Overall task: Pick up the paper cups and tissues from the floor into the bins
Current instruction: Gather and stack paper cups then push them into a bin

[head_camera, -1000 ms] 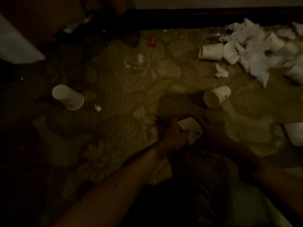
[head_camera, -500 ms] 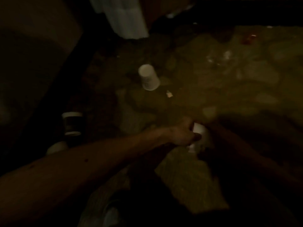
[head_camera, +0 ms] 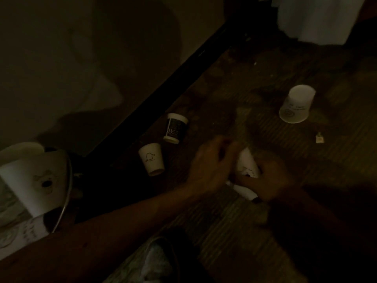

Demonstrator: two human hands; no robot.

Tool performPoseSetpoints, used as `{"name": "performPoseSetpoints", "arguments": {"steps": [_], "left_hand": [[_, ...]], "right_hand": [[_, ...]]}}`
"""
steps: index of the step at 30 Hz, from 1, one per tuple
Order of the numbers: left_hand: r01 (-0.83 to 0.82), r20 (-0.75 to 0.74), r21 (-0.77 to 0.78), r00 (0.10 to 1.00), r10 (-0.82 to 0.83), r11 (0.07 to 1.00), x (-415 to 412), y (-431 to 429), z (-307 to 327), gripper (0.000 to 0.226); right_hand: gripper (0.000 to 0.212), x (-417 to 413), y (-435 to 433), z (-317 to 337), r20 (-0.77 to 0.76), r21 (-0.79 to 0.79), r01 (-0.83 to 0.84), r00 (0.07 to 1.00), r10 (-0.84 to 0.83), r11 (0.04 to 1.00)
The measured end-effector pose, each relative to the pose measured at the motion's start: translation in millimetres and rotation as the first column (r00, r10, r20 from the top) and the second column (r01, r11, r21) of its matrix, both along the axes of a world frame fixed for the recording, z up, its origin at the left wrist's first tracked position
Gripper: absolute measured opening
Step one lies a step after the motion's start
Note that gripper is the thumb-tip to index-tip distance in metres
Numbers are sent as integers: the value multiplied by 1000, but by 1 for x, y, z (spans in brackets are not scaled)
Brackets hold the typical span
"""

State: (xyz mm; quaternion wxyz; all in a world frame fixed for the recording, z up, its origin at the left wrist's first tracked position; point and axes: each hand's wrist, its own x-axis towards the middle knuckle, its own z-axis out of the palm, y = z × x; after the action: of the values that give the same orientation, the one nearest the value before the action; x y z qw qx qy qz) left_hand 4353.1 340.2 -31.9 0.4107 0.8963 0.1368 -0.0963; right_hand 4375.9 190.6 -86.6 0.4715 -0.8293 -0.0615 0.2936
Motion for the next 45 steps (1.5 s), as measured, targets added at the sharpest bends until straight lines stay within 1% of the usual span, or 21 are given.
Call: {"name": "performPoseSetpoints", "arguments": {"steps": [1,3,5,6,8,10,12,15,17,21,25,26,29,31,34,36,38,40,43,44,45], "left_hand": [[-97,22,126,995,95,987,1,16,-7,49],[-320,65,379,945,320,869,6,53,-18,58],[-434,7,504,867,499,747,7,91,-29,74],[-462,-48,495,831,554,736,5,108,-36,81],[-533,-136,348,785,604,771,-2,132,-53,88],[-585,-138,229,772,621,778,-10,142,-66,92],[-570,-84,220,798,597,792,-12,147,-73,93],[-490,-91,212,852,516,846,-11,140,-73,94],[-440,-107,216,877,469,872,-14,123,-70,89],[-263,-58,177,959,277,948,-19,72,-61,73],[-103,-82,-62,992,97,993,-13,35,-47,47],[-98,-101,-126,991,86,987,-10,28,-45,40],[-183,-175,-338,976,129,923,-3,14,-41,22],[-213,-206,-411,969,137,887,-1,10,-39,24],[-160,-263,-392,963,56,906,-2,12,-35,57],[-112,-281,-385,960,-1,916,-1,15,-31,53],[-96,-236,-268,971,32,959,6,23,-27,43],[-176,-157,-67,974,164,982,15,36,-29,42],[-268,4,154,963,270,951,23,57,-34,19],[-259,45,262,966,256,930,25,66,-37,18],[-236,65,391,971,229,890,28,74,-41,33]], "right_hand": [[49,4,1,-1,-56,57,41,998,-38,998],[61,9,5,6,-144,120,144,981,-126,982],[65,11,7,3,-178,168,233,963,-203,958],[66,11,8,2,-178,181,257,958,-226,949],[70,9,10,4,-163,181,274,955,-246,944],[68,7,9,3,-181,175,285,950,-253,943],[64,5,7,0,-200,180,296,945,-260,938],[72,4,5,2,-219,179,307,939,-266,935],[78,4,5,3,-241,175,329,928,-283,928],[71,5,1,9,-261,186,335,923,-282,924],[67,11,-3,12,-356,209,413,876,-325,886],[67,12,-4,15,-372,230,437,865,-337,869],[84,16,-6,16,-417,277,485,838,-351,830],[90,18,-6,18,-487,296,507,809,-328,810],[92,23,-7,16,-528,299,529,785,-324,794],[85,24,-10,12,-511,289,520,794,-330,804],[81,25,-12,10,-498,305,504,808,-316,808],[79,24,-13,7,-494,319,506,810,-315,802],[76,25,-13,2,-494,338,514,810,-316,788],[76,25,-12,1,-497,340,518,807,-317,785],[78,25,-12,0,-500,342,523,805,-320,781]]}}
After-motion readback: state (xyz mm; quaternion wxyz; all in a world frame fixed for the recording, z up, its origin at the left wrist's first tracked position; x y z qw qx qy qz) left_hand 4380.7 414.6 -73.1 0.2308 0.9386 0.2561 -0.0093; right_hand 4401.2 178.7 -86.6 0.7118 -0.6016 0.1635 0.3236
